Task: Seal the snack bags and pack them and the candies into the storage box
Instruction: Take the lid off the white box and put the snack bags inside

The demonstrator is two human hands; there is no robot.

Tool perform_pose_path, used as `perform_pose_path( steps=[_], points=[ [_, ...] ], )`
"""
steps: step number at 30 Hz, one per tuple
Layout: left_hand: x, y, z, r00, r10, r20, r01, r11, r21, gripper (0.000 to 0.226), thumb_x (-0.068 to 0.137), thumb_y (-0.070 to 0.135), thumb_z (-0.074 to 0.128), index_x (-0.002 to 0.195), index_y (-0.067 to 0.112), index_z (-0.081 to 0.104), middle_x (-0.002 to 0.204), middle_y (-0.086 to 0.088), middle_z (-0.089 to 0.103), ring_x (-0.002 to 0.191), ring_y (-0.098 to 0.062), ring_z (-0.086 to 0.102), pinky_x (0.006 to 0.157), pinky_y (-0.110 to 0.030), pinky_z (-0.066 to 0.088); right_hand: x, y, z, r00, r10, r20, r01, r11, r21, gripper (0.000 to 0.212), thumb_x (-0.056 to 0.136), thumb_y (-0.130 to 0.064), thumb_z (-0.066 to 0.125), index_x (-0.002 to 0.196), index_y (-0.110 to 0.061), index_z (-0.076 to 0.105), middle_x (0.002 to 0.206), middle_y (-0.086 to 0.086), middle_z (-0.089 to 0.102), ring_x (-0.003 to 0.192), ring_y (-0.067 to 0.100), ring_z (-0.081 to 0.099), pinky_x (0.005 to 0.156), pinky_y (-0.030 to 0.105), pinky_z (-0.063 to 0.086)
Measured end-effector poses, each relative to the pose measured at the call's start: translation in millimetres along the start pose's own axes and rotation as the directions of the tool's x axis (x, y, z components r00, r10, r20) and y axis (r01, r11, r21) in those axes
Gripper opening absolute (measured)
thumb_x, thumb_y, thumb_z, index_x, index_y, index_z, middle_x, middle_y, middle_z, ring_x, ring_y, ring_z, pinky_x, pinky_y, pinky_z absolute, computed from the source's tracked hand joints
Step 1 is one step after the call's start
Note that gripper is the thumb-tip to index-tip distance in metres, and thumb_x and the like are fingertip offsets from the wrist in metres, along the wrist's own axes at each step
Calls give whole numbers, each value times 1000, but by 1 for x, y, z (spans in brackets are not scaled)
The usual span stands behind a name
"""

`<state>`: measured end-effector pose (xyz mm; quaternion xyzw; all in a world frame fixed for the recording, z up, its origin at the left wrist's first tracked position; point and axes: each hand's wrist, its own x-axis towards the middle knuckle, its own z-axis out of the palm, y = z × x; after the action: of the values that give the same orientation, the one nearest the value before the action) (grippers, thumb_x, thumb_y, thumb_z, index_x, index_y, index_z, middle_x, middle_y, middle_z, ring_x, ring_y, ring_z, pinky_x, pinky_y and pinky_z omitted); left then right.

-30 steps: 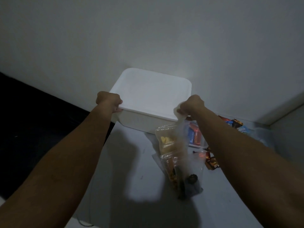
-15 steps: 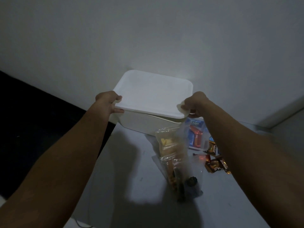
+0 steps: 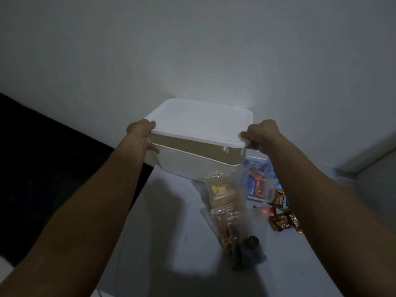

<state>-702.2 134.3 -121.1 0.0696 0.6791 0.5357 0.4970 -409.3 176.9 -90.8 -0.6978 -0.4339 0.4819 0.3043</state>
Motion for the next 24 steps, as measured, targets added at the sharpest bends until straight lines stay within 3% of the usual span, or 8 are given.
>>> perform_pose_path(
  steps=[2, 4, 6, 11, 14, 17, 21, 24],
  points=[
    [-2, 4, 2, 995, 65, -70, -63, 998, 25, 47, 85, 15, 69, 126, 0, 51, 117, -6, 56, 99, -29, 54, 90, -67, 43, -2, -3, -2, 1000, -21, -16, 22, 997, 71, 21, 76, 10, 71, 73, 3, 52, 79, 18, 59, 66, 28, 63, 53, 40, 59],
    [-2, 7, 3, 982, 151, -110, -152, 988, 4, 49, 82, 13, 72, 125, -1, 53, 113, -5, 58, 84, -24, 55, 81, -43, 53, -3, -7, -5, 999, -43, -21, 45, 992, 122, 20, 75, 11, 72, 73, 5, 54, 79, 18, 61, 69, 29, 65, 50, 38, 59],
    [-6, 9, 1, 975, 189, -116, -195, 980, -45, 47, 80, 10, 74, 122, -1, 55, 112, -10, 61, 76, -20, 56, 73, -32, 53, -7, -10, -8, 998, -57, -17, 59, 985, 163, 18, 75, 11, 72, 73, 7, 55, 77, 18, 62, 68, 28, 66, 51, 37, 59],
    [-10, 4, -10, 982, 181, 47, -158, 940, -303, 37, 84, -5, 66, 118, -10, 52, 114, -19, 59, 87, -24, 63, 65, -33, 60, -17, -8, -9, 999, -52, 4, 50, 974, 222, 17, 75, 9, 74, 76, 7, 57, 80, 19, 63, 67, 27, 66, 48, 34, 59],
    [-10, 2, -15, 976, 196, 93, -148, 916, -374, 35, 87, -5, 62, 119, -10, 51, 119, -20, 58, 93, -26, 62, 72, -34, 58, -22, -7, -9, 998, -65, -4, 63, 962, 265, 17, 75, 9, 74, 77, 7, 57, 83, 19, 63, 70, 28, 67, 52, 35, 60],
    [-7, -3, -22, 975, 201, 97, -143, 895, -423, 40, 85, -6, 64, 123, -11, 50, 120, -21, 58, 100, -28, 62, 74, -36, 59, -24, -5, -7, 997, -74, -36, 81, 947, 310, 16, 74, 9, 74, 77, 7, 58, 83, 19, 63, 71, 29, 68, 53, 36, 60],
    [-4, -26, -27, 980, 170, 106, -115, 912, -394, 40, 84, -10, 62, 123, -8, 53, 119, -20, 59, 100, -26, 61, 78, -32, 57, -27, 19, -1, 999, -28, -33, 35, 970, 239, 16, 77, 7, 73, 72, 5, 58, 79, 20, 63, 65, 27, 65, 48, 35, 59],
    [-2, -44, -26, 985, 137, 100, -106, 956, -272, 41, 85, -10, 61, 125, -7, 53, 117, -17, 59, 102, -26, 59, 88, -35, 52, -26, 39, 2, 999, -19, -43, 27, 982, 186, 11, 81, 7, 68, 82, 14, 60, 97, 32, 65, 76, 30, 61, 76, 53, 57]
  ],
)
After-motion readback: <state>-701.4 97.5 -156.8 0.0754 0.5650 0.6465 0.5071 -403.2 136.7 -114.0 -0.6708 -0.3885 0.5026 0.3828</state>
